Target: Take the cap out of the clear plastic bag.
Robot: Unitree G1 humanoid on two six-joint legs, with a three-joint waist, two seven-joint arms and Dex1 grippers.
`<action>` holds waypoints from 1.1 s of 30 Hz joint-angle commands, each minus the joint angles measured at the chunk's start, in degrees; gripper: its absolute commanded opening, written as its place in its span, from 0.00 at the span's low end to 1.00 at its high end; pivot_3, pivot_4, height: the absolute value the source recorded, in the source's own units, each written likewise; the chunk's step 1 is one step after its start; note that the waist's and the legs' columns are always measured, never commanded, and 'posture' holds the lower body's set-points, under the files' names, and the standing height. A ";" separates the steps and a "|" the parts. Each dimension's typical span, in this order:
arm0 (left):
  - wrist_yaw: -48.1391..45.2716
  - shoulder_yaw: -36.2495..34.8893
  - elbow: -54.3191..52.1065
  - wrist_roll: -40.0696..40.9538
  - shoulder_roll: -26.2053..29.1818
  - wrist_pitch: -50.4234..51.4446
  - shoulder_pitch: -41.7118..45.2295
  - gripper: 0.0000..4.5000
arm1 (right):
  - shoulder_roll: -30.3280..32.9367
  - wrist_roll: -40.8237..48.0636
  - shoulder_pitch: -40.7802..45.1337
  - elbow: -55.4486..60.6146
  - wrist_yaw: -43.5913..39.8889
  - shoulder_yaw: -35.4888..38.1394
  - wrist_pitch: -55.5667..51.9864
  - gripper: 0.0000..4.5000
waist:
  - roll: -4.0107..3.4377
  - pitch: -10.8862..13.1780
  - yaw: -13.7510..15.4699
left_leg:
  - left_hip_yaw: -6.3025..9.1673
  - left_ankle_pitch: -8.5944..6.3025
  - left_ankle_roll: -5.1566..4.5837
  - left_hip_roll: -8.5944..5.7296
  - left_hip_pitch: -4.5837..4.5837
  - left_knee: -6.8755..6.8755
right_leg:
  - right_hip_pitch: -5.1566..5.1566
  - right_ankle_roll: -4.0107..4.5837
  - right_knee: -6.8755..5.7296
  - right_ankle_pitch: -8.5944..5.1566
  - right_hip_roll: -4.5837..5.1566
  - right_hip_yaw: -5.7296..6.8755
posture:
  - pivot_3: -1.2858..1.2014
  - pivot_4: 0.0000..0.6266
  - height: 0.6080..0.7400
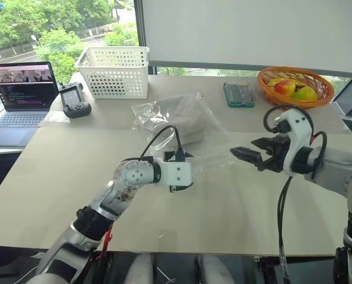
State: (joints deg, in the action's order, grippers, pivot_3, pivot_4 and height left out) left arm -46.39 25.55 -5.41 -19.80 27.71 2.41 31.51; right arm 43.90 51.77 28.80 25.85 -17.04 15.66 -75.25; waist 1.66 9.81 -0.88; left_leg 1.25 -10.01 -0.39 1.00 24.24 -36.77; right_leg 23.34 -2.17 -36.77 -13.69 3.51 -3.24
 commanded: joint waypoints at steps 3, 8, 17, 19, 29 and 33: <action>8.02 -0.86 0.92 -4.95 -0.40 -6.02 -0.06 0.96 | 1.11 -0.54 1.48 0.37 -1.49 0.38 0.81 1.00 | 0.00 0.00 0.08 | 0.00 0.00 0.00 0.00 0.00 0.00 | 0.00 0.00 0.00 0.00 0.01 0.00 | 0.52 0.24 1.00; 14.00 -2.54 0.87 -7.19 -0.97 -8.58 -0.37 0.96 | 1.14 -1.37 1.77 -0.13 -2.47 -0.31 0.91 1.00 | 0.00 0.00 0.02 | 0.00 0.00 0.00 0.00 0.01 0.00 | 0.00 0.00 0.01 0.00 0.01 0.00 | 0.52 0.24 1.00; 13.22 -3.99 -0.04 -2.80 -2.09 -8.20 -3.21 0.96 | 0.58 -2.15 2.47 -0.58 -3.51 -1.56 0.77 1.00 | 0.00 0.00 0.05 | -0.01 0.00 0.00 0.00 0.00 0.00 | 0.00 0.00 0.00 0.00 0.01 -0.01 | 0.52 0.24 1.00; 7.54 -3.22 -2.31 4.00 -3.04 -6.60 -5.58 0.96 | 0.60 -2.37 2.42 -0.61 -3.75 -1.77 0.78 1.00 | 0.00 0.00 0.02 | -0.01 0.00 0.00 0.00 0.00 0.00 | 0.00 0.00 0.01 0.00 0.01 -0.01 | 0.52 0.24 1.00; 2.29 -1.09 -2.50 2.25 0.78 -8.48 -6.52 0.96 | 0.34 -1.79 1.09 0.80 -3.38 -0.86 -0.37 1.00 | -0.01 0.00 -0.02 | -0.03 0.00 0.00 0.01 -0.05 0.00 | -0.03 -0.01 -0.01 -0.01 0.00 -0.01 | 0.52 0.24 1.00; 6.00 -0.39 0.40 -4.92 3.29 -11.78 -5.88 0.96 | 0.13 -1.69 1.11 0.87 -3.23 -0.82 -0.46 1.00 | -0.01 -0.01 -0.08 | -0.04 0.00 0.00 0.01 -0.05 0.01 | -0.02 0.01 0.00 0.00 -0.01 -0.03 | 0.52 0.24 1.00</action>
State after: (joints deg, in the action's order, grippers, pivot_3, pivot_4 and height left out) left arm -42.70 24.69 -5.63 -21.43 30.42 -7.27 24.88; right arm 44.11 49.64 29.52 24.87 -20.48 13.02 -75.56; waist 1.65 9.80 -0.97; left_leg 1.21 -10.01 -0.39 1.01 24.20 -36.77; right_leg 23.32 -2.17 -36.76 -13.68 3.50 -3.27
